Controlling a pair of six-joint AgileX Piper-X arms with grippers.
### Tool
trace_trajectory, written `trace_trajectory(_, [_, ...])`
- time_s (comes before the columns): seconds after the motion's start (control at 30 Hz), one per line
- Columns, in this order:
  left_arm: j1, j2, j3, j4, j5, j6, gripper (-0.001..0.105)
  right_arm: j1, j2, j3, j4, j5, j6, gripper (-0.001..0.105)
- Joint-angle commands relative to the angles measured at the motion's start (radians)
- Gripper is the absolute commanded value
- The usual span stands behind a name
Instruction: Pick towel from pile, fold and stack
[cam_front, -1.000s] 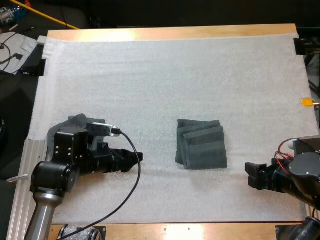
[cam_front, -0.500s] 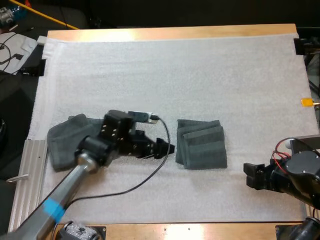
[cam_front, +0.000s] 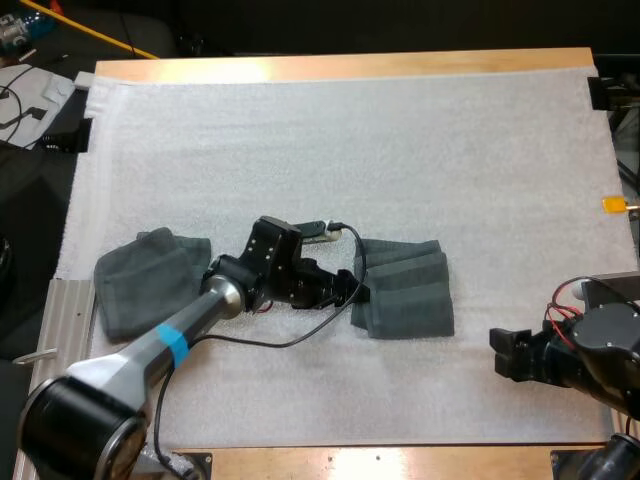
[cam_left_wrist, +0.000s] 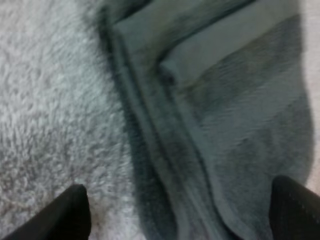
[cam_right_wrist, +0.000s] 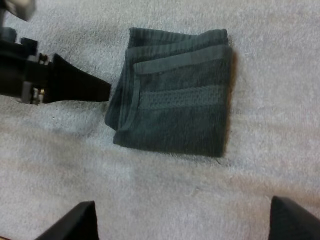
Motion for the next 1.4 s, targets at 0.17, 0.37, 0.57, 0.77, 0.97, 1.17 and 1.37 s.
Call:
trace_trajectory(0.17, [-0.004,0.104,-0.062,-0.036,0.07,-0.081,0.07,0.0,-0.004,-0.006,0.017,0.006,0.009,0.067])
trace_trajectory(0.37, [-0.018,0.148,-0.103,-0.008,0.069,-0.109,0.07,0.001,-0.005,-0.006,0.017,0.006,0.011,0.067])
trace_trajectory(0.57, [-0.051,0.16,-0.116,-0.001,0.052,-0.135,0.07,0.0,-0.002,-0.005,0.019,0.005,0.005,0.067])
trace_trajectory(0.77, [-0.113,0.195,-0.169,0.014,0.037,-0.196,0.07,-0.001,-0.001,-0.005,0.022,0.003,0.007,0.066])
trace_trajectory(0.97, [-0.149,0.228,-0.236,0.058,0.025,-0.218,0.069,0.002,-0.002,-0.006,0.026,0.001,0.008,0.066])
trace_trajectory(1.17, [-0.148,0.23,-0.245,0.066,0.031,-0.21,0.047,0.001,-0.006,-0.007,0.029,0.001,0.006,0.067])
trace_trajectory(1.37, [-0.151,0.228,-0.249,0.076,0.041,-0.198,0.003,0.002,-0.004,-0.005,0.026,0.009,0.002,0.067])
